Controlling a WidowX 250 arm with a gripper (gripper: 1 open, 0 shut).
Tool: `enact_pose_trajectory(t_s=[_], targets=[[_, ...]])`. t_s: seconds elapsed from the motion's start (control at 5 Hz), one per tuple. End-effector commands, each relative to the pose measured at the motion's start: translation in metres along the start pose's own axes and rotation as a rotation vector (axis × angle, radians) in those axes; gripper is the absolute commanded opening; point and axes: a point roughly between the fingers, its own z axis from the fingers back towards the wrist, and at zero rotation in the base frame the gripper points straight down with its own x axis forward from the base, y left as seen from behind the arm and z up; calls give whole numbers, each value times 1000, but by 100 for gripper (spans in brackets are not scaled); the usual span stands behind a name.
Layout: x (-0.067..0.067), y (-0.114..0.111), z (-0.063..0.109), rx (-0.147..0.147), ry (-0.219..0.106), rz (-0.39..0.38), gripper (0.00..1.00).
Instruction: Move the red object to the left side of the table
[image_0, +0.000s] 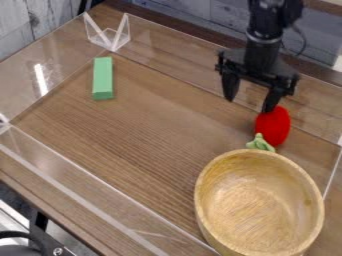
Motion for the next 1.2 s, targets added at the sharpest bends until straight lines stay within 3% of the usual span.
enact_pose_trajectory(t_s=[0.0, 0.2, 0.4, 0.8, 1.0], targets=[[17, 3, 5, -16, -57, 8, 100], [14, -11, -4, -19, -51, -10, 0], [10, -23, -6, -21, -52, -25, 0], [13, -22, 33, -27, -128, 122, 0], [22, -14, 60, -49, -169, 129, 0]])
